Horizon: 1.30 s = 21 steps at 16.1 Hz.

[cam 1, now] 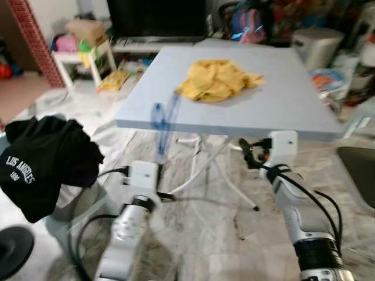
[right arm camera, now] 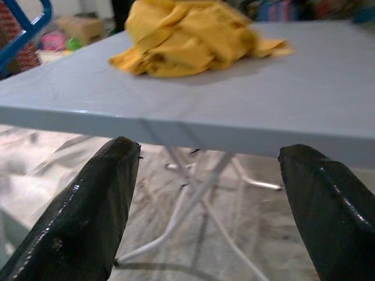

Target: Hang hanger

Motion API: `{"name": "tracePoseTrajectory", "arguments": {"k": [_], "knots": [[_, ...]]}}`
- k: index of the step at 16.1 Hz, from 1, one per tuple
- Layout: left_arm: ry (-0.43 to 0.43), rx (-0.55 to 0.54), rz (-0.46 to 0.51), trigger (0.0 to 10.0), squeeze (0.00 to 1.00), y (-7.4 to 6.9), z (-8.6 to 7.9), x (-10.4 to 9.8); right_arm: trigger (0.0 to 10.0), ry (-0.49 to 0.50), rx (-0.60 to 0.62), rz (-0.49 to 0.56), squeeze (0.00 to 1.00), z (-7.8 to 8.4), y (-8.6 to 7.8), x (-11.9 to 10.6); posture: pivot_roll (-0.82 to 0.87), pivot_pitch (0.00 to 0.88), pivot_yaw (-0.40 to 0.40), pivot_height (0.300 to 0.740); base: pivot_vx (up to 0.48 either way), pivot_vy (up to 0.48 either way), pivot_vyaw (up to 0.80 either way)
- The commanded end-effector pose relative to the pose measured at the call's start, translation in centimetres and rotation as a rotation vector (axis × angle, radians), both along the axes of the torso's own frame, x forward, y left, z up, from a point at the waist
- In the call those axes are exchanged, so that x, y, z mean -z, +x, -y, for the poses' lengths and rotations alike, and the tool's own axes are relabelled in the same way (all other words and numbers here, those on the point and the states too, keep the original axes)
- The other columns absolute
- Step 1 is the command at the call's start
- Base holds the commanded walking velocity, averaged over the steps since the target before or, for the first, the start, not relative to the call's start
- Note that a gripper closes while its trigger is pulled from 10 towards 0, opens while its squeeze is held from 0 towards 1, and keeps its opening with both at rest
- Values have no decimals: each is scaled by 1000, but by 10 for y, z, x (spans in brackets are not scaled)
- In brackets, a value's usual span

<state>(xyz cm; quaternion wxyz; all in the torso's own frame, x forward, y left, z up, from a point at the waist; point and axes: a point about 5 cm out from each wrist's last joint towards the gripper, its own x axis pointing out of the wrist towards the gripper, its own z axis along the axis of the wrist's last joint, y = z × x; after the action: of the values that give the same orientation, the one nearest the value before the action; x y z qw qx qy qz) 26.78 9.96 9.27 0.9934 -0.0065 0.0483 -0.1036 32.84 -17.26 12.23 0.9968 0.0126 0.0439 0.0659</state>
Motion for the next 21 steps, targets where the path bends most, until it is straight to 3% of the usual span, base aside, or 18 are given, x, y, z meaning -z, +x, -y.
{"name": "tracePoseTrajectory", "arguments": {"k": [1, 4, 11, 18, 21], "knots": [[9, -23, 19, 10000, 0, 3, -8, -5, 10000, 12, -19, 10, 0, -5, 2, -4, -47, 0, 10, 740, 0, 0, 0], [-2, -10, 18, 10000, 0, 2, -7, -5, 10000, 49, -41, -12, 0, -8, 0, -1, -48, 0, 10, 740, 0, 116, 0], [-8, 1, 12, 10000, 0, 0, -6, -5, 10000, 56, -60, -28, 0, -10, -1, 0, -50, 0, 11, 740, 0, 451, 0], [-10, 4, 14, 10000, 0, 0, -6, -5, 10000, 34, -67, -45, 0, -13, -2, 4, -49, 0, 8, 740, 0, 476, 0], [2, 7, 15, 10000, 0, 0, -5, -5, 10000, 15, -77, -44, 0, -12, -1, 4, -52, 0, 10, 740, 0, 107, 0]]}}
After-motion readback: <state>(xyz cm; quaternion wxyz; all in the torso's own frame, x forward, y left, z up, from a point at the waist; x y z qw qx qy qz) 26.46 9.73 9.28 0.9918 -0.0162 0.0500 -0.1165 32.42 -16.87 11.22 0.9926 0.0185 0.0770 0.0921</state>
